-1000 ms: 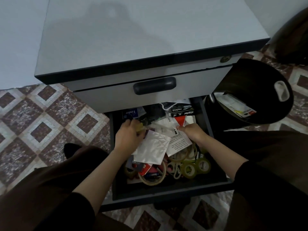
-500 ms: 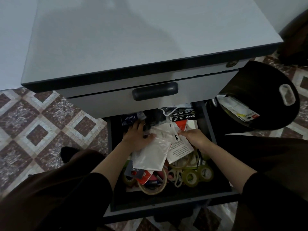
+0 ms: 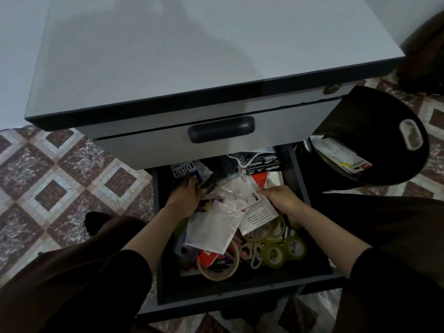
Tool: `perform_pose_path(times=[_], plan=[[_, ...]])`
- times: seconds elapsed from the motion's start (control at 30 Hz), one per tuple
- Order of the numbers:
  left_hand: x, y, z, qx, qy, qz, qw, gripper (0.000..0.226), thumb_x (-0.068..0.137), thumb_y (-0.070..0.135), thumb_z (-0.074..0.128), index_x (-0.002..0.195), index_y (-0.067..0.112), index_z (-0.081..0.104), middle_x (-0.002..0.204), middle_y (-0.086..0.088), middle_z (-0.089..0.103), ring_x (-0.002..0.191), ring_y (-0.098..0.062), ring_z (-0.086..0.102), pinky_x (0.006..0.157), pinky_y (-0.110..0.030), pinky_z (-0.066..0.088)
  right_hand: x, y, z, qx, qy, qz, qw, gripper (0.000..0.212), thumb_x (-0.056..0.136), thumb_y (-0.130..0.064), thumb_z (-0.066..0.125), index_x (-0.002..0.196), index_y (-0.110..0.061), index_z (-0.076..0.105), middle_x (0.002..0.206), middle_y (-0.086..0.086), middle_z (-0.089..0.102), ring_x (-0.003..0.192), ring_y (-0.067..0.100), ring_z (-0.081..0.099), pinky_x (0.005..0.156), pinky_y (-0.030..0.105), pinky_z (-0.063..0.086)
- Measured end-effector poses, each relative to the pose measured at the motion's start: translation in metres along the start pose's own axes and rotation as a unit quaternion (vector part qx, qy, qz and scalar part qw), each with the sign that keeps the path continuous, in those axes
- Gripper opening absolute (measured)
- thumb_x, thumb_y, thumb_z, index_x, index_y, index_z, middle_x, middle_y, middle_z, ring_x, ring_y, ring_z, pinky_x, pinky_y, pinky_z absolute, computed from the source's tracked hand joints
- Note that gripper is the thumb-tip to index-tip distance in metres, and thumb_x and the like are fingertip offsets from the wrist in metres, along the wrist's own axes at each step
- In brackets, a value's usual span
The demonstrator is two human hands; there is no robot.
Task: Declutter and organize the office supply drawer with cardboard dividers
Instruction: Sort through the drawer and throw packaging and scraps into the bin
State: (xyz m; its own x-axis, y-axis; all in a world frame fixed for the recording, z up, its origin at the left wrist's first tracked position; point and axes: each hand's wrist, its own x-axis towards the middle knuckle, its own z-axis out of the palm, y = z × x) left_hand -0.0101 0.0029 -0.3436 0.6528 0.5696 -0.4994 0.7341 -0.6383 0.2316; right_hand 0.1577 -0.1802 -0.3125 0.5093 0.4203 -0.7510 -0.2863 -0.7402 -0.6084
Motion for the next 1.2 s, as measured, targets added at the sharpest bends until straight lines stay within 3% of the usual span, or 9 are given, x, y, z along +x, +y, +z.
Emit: perform_pose_path(times=[0.17,0.3,0.47,0.57,0.67,0.83,0.9,1.0,1.2], plan=[[-0.014,0.020,-0.007,0.062,0.048,0.014,0.997,0.044,0.099,0.041,0.028,0.130,0.011,0.036,0.113,-0.015,0.063,0.103,-0.032,0.059,0.098,-0.035,0.032,0.001,-0.004,0.000,0.002,-0.004,0.006,1.000,0.033,0.092,-0.028,0.058,0.106,0.001,0.066,0.109,0.015,0.067,0.092,0.026,0.063,0.068,0.027,0.047],[-0.012,0.027,-0.007,0.040,0.034,-0.015,0.998,0.066,0.090,0.054,0.045,0.136,0.008,0.031,0.115,-0.016,0.062,0.104,-0.032,0.059,0.089,-0.035,0.042,-0.001,-0.005,0.001,0.001,-0.005,0.006,1.000,0.033,0.093,-0.027,0.057,0.107,0.001,0.066,0.109,0.014,0.067,0.088,0.023,0.062,0.061,0.021,0.045],[-0.003,0.019,-0.012,-0.125,0.049,-0.082,0.988,0.108,0.069,0.050,0.074,0.145,0.006,0.013,0.125,-0.020,0.053,0.111,-0.037,0.054,0.089,-0.041,0.046,-0.004,-0.005,0.000,0.001,0.000,0.006,1.000,0.033,0.094,-0.026,0.056,0.112,0.001,0.063,0.103,0.009,0.062,0.091,0.021,0.058,0.060,0.022,0.042],[0.000,0.017,-0.012,-0.091,0.040,-0.097,0.990,0.091,0.061,0.062,0.073,0.128,0.005,0.048,0.122,-0.012,0.058,0.106,-0.029,0.058,0.086,-0.036,0.050,-0.004,-0.006,0.000,0.006,-0.001,0.009,1.000,0.032,0.093,-0.025,0.056,0.109,0.002,0.064,0.106,0.012,0.065,0.087,0.020,0.059,0.057,0.018,0.041],[-0.003,0.022,-0.014,-0.048,0.052,-0.109,0.992,0.076,0.069,0.061,0.070,0.121,0.008,0.053,0.111,-0.011,0.063,0.101,-0.027,0.060,0.080,-0.033,0.048,-0.003,-0.006,0.000,0.001,0.000,0.013,1.000,0.033,0.093,-0.026,0.057,0.107,0.003,0.066,0.110,0.015,0.066,0.093,0.026,0.063,0.064,0.022,0.045],[-0.007,0.025,-0.015,0.054,0.101,-0.100,0.988,0.066,0.074,0.060,0.064,0.123,0.016,0.056,0.129,-0.015,0.043,0.119,-0.033,0.037,0.096,-0.040,0.034,-0.004,-0.005,0.000,-0.002,-0.005,0.005,1.000,0.032,0.093,-0.026,0.056,0.107,0.000,0.066,0.109,0.013,0.066,0.097,0.026,0.063,0.065,0.026,0.047],[-0.007,0.024,-0.014,0.027,0.084,-0.092,0.992,0.064,0.076,0.056,0.065,0.123,0.015,0.054,0.133,-0.013,0.040,0.122,-0.033,0.036,0.100,-0.042,0.033,-0.004,-0.005,0.000,0.002,-0.005,0.004,1.000,0.031,0.093,-0.027,0.057,0.105,0.000,0.066,0.106,0.012,0.066,0.093,0.025,0.063,0.070,0.028,0.047],[-0.010,0.024,-0.017,-0.081,0.029,-0.089,0.992,0.058,0.079,0.045,0.068,0.120,0.007,0.051,0.119,-0.015,0.058,0.108,-0.034,0.054,0.087,-0.038,0.047,-0.008,-0.006,0.000,0.011,-0.016,-0.004,1.000,0.018,0.089,-0.022,0.063,0.082,-0.005,0.065,0.094,0.009,0.065,0.077,0.018,0.062,0.059,0.022,0.047],[-0.026,0.019,-0.036,-0.210,0.077,-0.110,0.968,0.049,0.082,0.017,0.067,0.120,-0.002,0.042,0.115,-0.021,0.057,0.104,-0.037,0.056,0.077,-0.037,0.047,-0.013,-0.007,0.001,-0.035,-0.007,-0.016,0.999,0.013,0.085,-0.003,0.063,0.074,-0.002,0.057,0.091,0.015,0.061,0.071,0.020,0.059,0.056,0.023,0.046]])
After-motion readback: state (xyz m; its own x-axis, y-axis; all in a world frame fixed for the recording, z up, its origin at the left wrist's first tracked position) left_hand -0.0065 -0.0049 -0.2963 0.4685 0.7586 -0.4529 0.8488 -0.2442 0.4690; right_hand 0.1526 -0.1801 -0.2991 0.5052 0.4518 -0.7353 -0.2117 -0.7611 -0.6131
